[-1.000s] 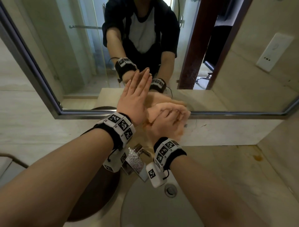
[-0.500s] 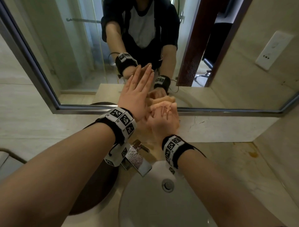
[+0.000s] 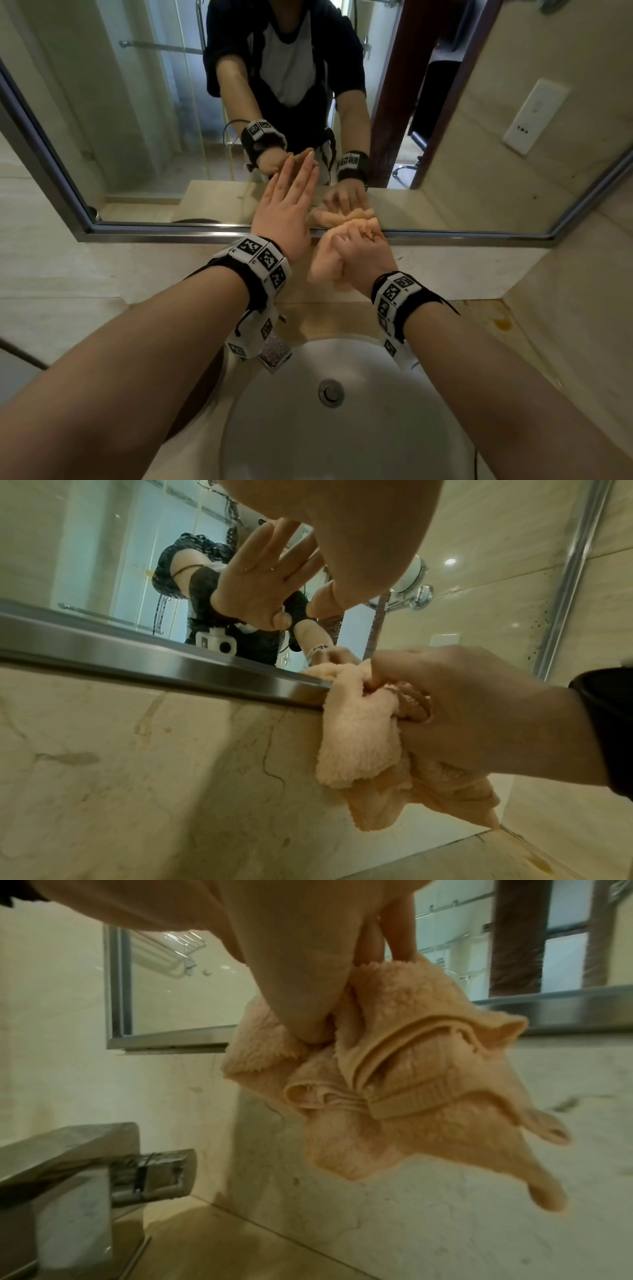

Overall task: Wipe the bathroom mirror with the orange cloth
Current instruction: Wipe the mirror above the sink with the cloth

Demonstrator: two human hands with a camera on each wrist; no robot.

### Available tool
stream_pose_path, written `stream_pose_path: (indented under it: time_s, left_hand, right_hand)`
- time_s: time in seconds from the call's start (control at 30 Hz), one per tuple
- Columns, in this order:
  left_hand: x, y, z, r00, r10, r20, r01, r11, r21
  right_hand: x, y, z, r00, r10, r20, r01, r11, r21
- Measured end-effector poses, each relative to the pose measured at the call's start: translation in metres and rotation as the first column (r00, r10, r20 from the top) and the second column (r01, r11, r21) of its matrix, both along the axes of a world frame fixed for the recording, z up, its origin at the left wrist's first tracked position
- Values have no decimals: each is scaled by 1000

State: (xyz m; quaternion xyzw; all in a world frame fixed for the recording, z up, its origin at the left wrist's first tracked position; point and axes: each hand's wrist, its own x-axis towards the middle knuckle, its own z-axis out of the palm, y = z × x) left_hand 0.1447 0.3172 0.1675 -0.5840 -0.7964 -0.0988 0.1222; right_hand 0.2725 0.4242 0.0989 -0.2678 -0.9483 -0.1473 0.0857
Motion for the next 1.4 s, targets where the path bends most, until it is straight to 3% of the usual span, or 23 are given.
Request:
stream_pose_path:
  time_s: [0.53, 0.9, 1.07, 1.27, 1.4]
  left_hand:
    - [90, 87, 5, 998, -60, -25, 62, 993, 100]
    - [139, 137, 7, 994, -88, -66, 95, 988, 120]
    - [154, 149, 8, 993, -94, -77, 104, 987, 127]
    - [169, 162, 10, 987, -92, -131, 110, 984, 141]
    - [183, 171, 11, 992, -80, -96, 94, 984, 150]
  right_hand:
    - [119, 85, 12, 993, -100, -61, 103, 994, 46]
    - [179, 132, 13, 978, -187, -89, 183, 982, -48]
    - [204, 149, 16, 972, -215, -98, 215, 977, -16]
    - [227, 164, 22, 957, -274, -93, 264, 958, -112]
    - [245, 173, 27, 950, -295, -101, 281, 951, -131]
